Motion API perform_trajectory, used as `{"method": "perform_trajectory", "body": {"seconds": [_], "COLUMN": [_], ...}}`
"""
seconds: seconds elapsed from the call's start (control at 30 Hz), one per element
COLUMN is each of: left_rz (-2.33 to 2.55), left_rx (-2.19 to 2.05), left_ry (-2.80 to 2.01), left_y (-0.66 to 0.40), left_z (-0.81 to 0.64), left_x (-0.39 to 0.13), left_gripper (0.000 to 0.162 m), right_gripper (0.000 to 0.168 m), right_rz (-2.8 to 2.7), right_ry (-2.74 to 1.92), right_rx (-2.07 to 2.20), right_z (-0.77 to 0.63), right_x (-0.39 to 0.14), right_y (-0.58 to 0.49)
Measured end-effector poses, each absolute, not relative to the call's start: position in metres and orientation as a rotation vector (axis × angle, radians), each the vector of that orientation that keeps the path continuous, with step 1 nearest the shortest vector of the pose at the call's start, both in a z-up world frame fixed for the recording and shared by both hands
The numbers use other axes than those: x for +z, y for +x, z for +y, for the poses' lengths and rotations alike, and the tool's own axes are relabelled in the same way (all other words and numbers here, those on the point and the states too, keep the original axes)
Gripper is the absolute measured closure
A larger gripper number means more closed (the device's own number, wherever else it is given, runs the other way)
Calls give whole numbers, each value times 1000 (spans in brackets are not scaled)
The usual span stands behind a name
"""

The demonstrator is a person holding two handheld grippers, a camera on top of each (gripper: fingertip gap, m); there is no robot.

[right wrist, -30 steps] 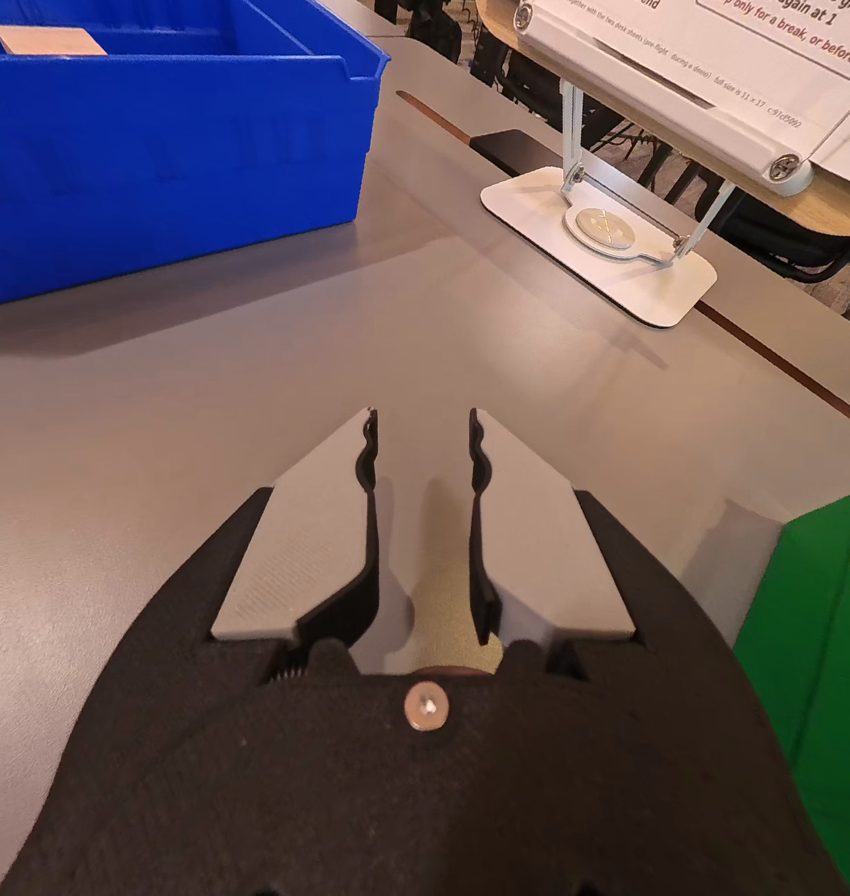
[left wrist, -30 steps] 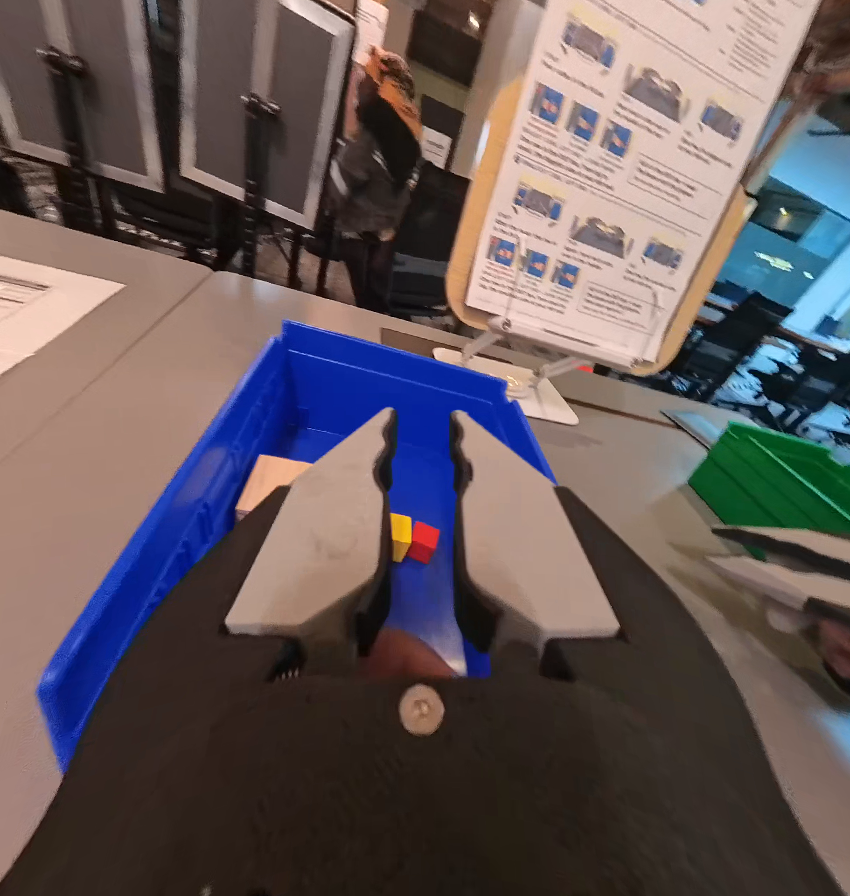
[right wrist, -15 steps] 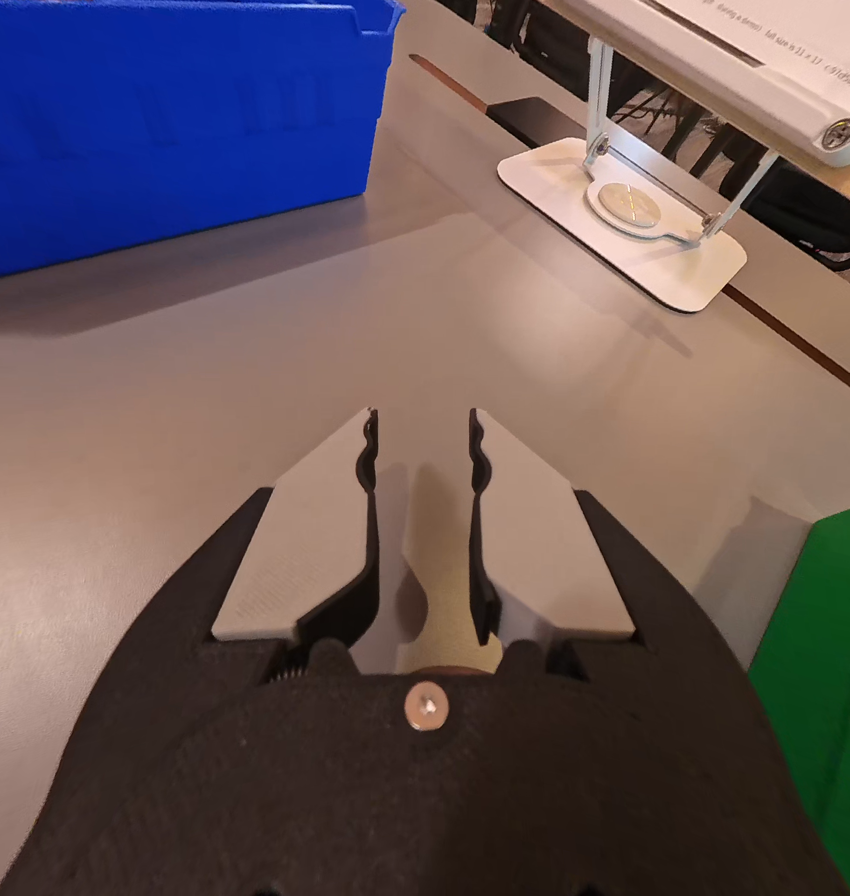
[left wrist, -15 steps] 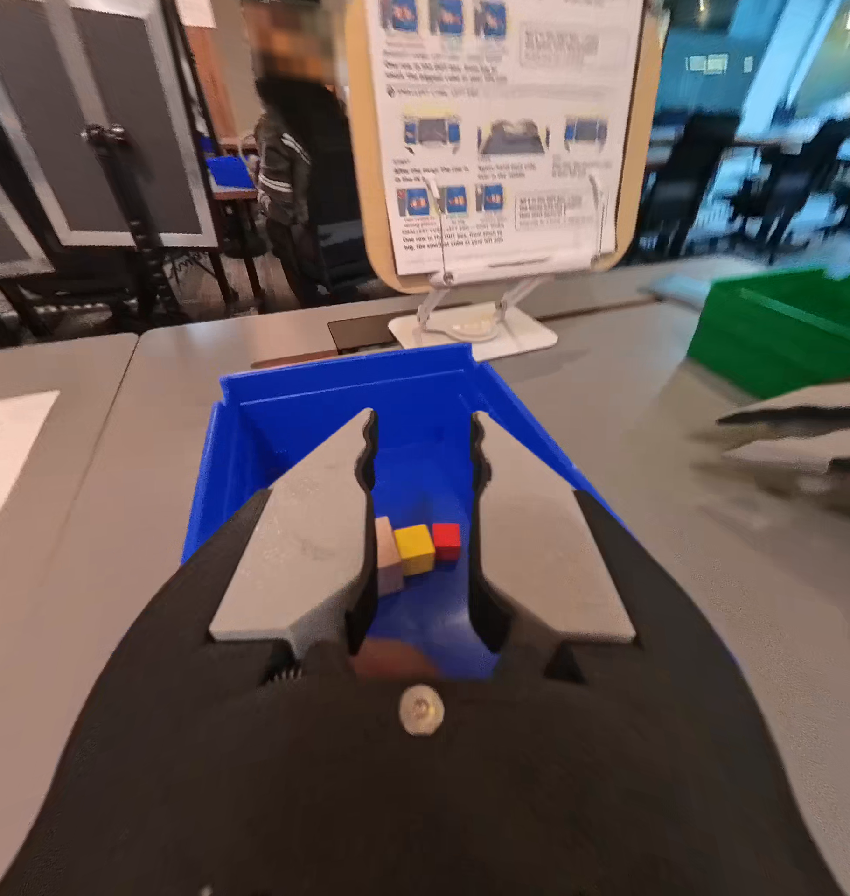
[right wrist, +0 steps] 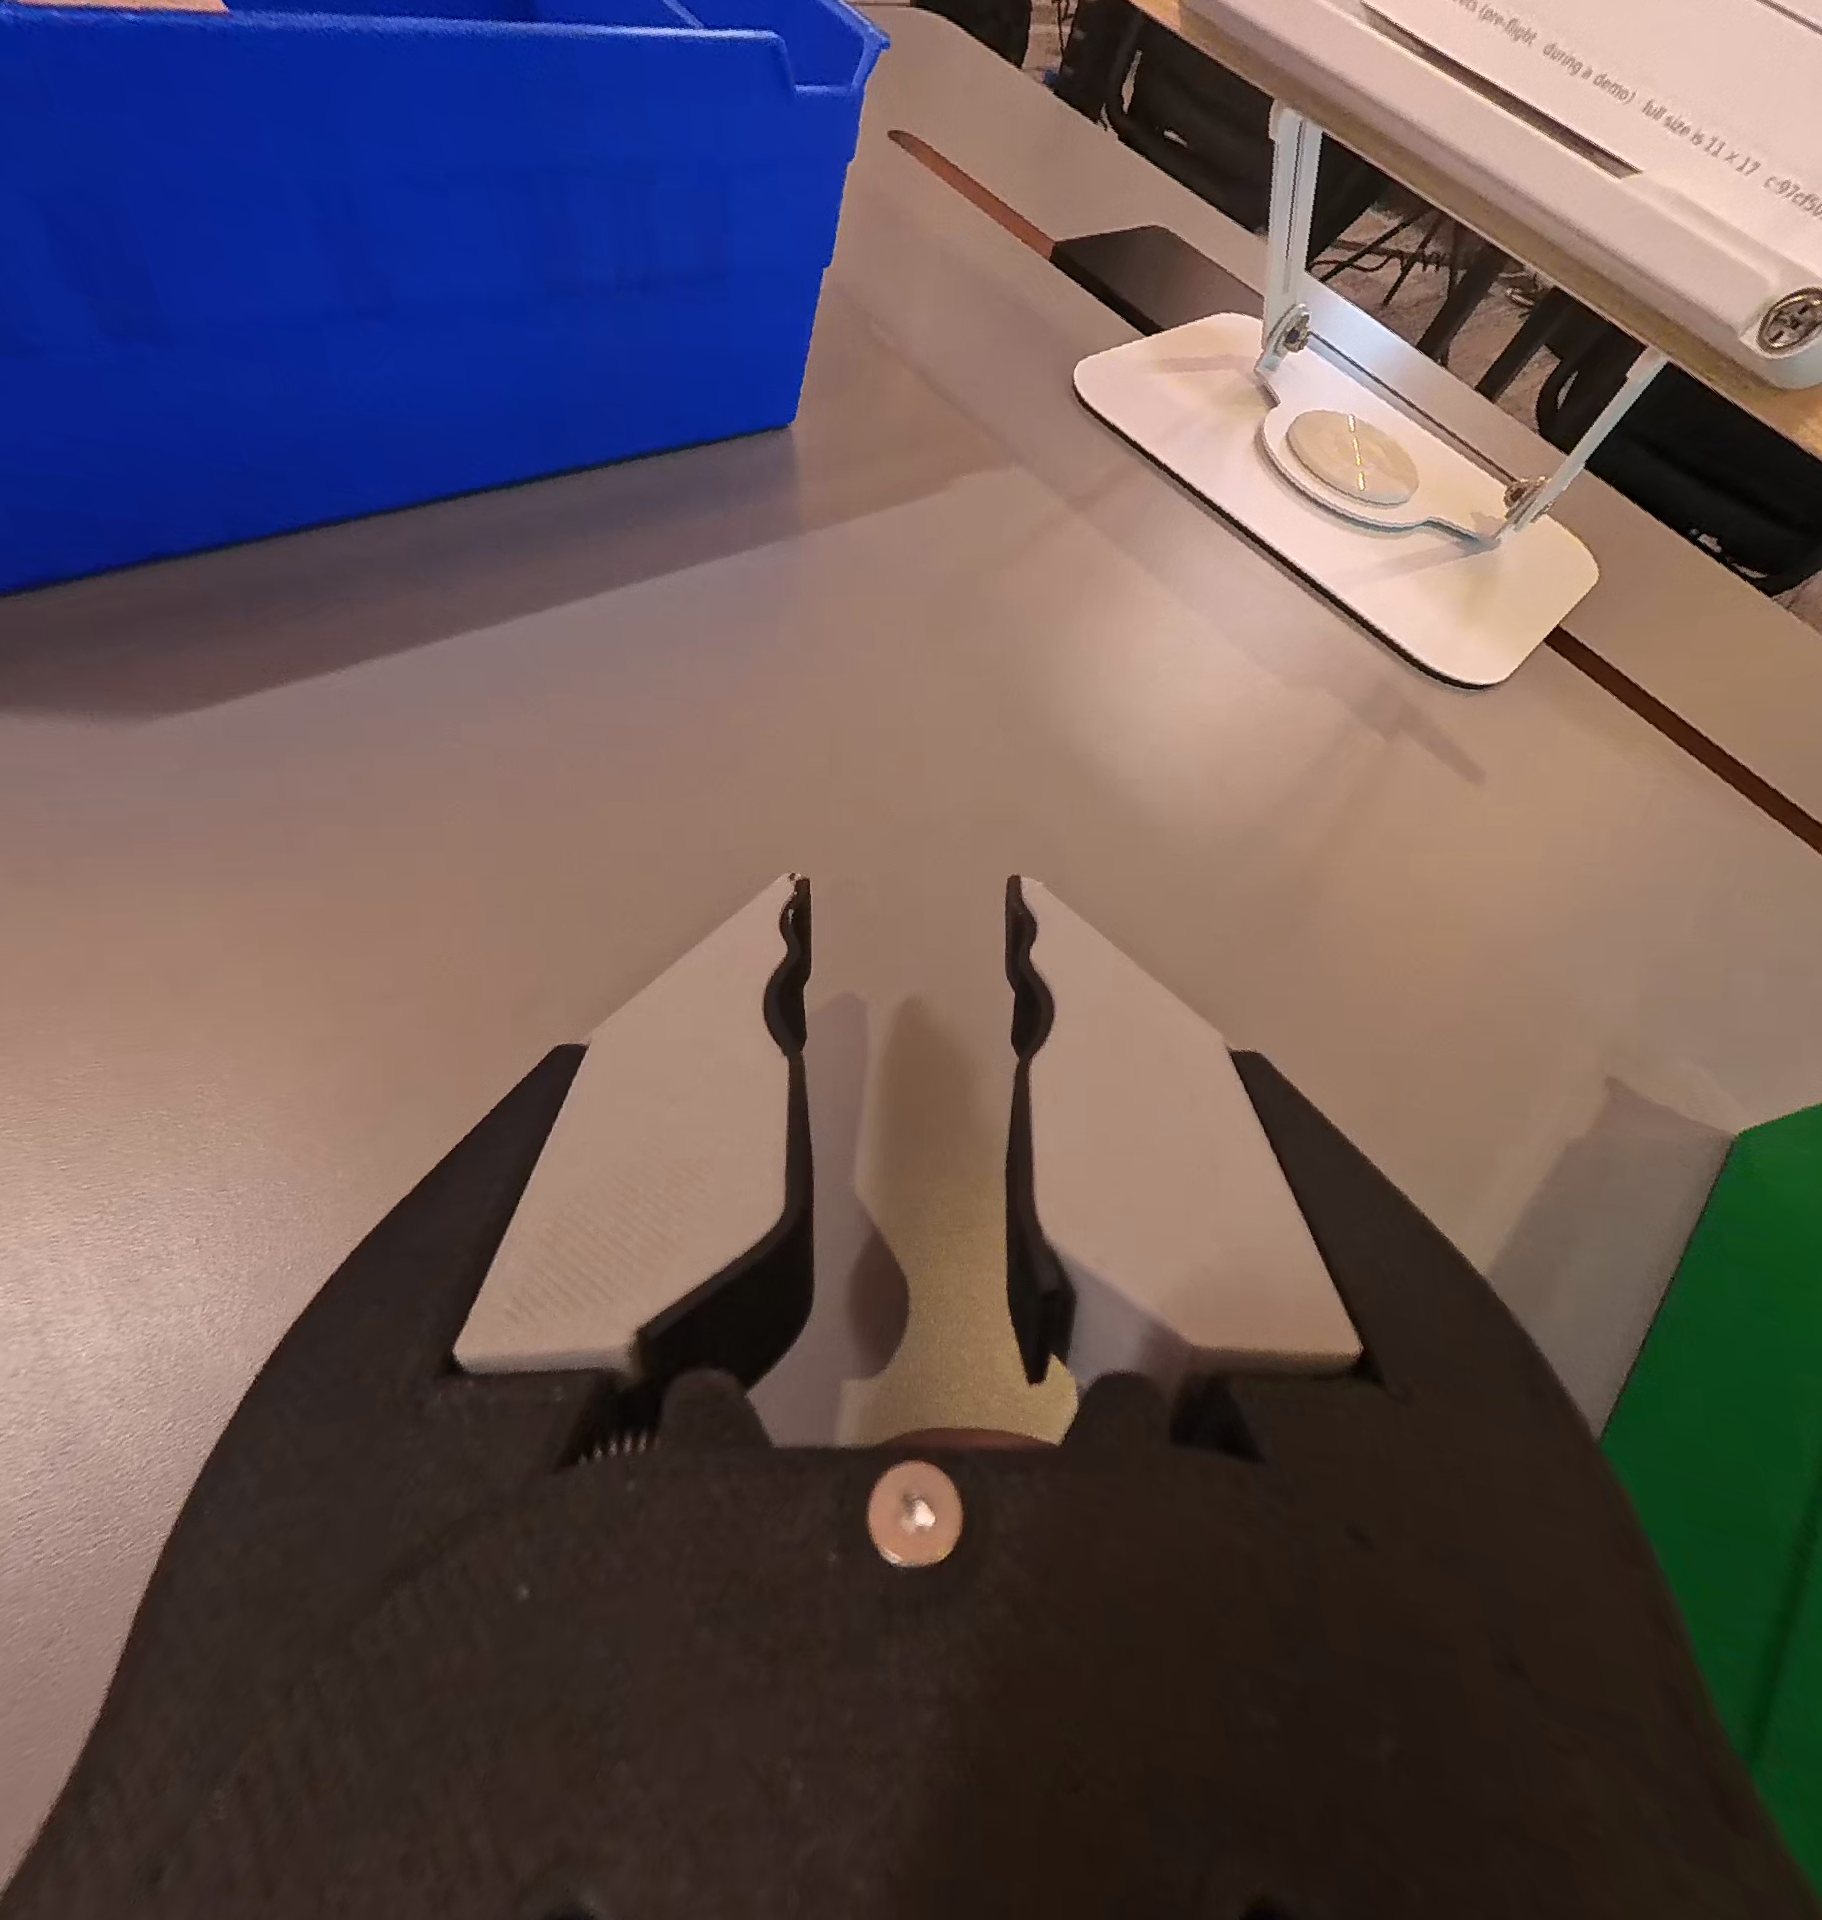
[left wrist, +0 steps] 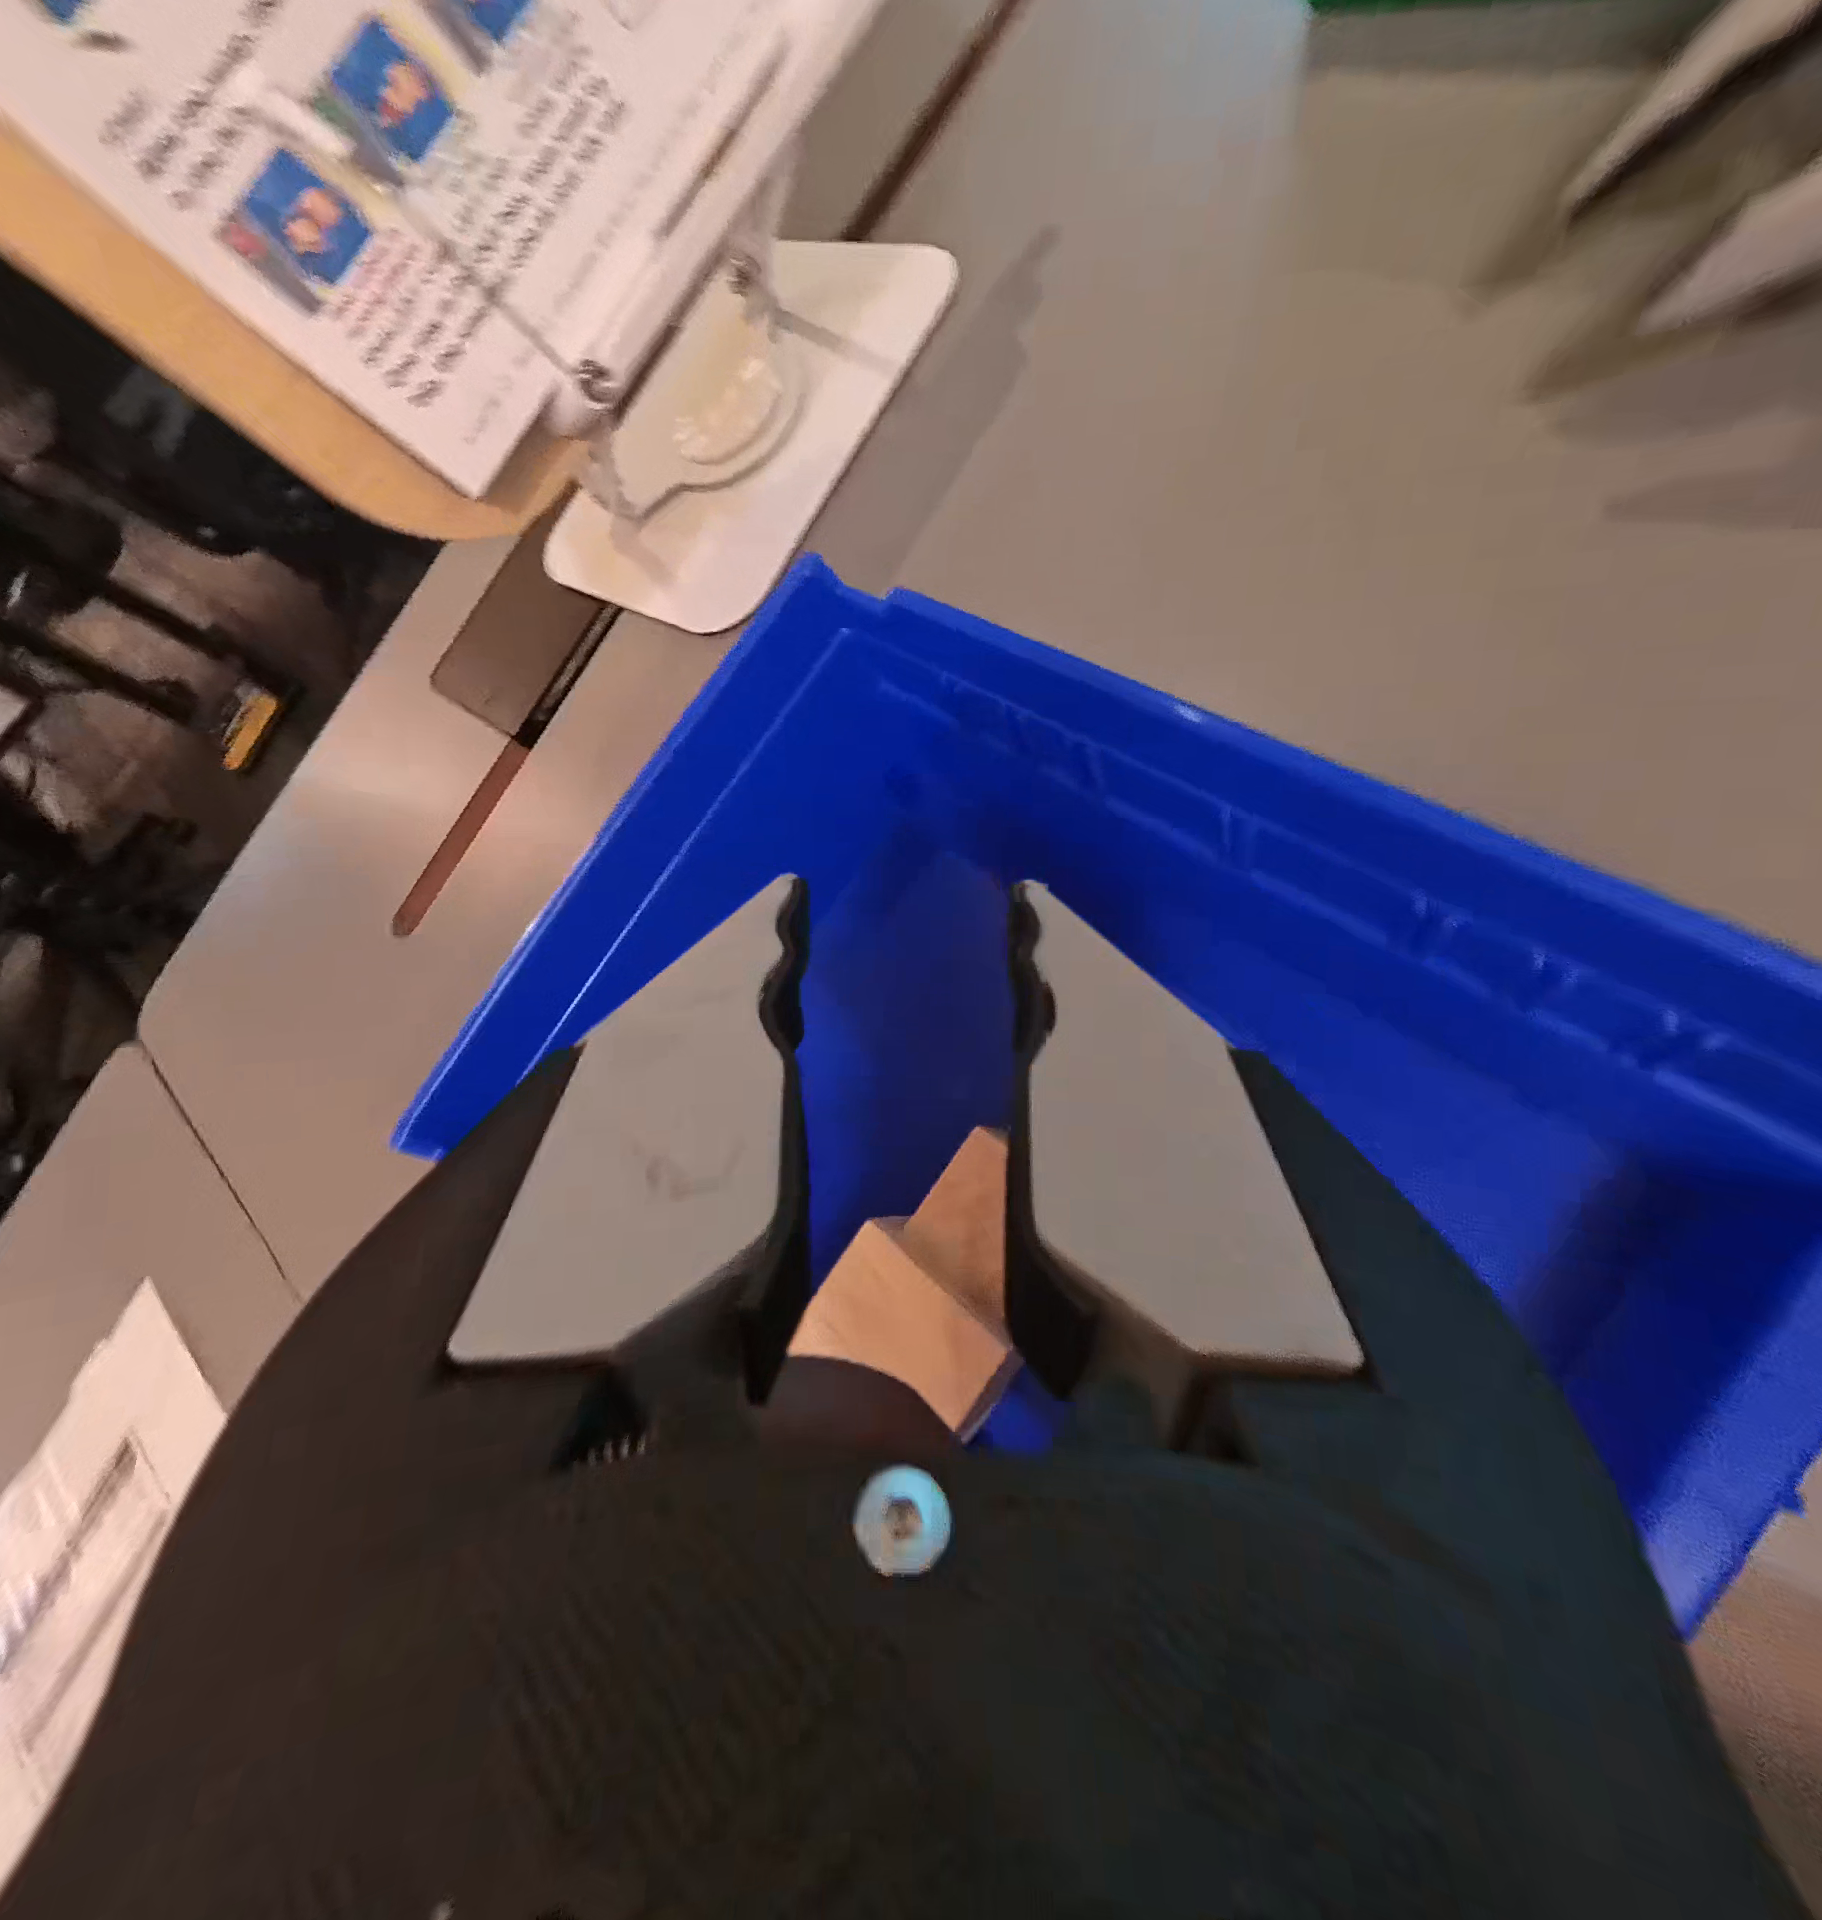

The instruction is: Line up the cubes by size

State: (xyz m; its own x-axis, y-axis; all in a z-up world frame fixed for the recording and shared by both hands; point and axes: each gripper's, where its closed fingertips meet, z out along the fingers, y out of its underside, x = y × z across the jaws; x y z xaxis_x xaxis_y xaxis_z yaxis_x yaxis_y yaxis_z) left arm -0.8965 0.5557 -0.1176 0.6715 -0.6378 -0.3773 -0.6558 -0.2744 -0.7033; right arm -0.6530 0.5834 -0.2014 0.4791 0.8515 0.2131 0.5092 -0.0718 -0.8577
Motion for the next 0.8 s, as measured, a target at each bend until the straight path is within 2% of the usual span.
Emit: {"method": "perform_trajectory", "body": {"seconds": [0.23,0.5,0.7,0.73,0.8], "left_rz": [1450,1792,1845,1850,1834], "left_rx": [152,340,277,255,243], "left_ry": [-2059,-2228,-2217,-2214,-2201], "left_y": [-900,-915,-904,-902,-899], "left_z": [545,542,543,542,545], "left_x": [-171,-223,-243,-243,-244], "left_gripper": [122,101,108,116,119], "right_gripper": [134,134,133,133,133], "right_rz": [-1177,-1170,-1190,-1193,-1195], "right_ry": [-1726,-1740,-1741,-1742,-1743], "right_rx": [452,484,486,486,487], "right_z": [580,579,576,576,575], "right_x": [-201,-202,-204,-205,-206], "right_y": [-656,-656,-659,-659,-659]}}
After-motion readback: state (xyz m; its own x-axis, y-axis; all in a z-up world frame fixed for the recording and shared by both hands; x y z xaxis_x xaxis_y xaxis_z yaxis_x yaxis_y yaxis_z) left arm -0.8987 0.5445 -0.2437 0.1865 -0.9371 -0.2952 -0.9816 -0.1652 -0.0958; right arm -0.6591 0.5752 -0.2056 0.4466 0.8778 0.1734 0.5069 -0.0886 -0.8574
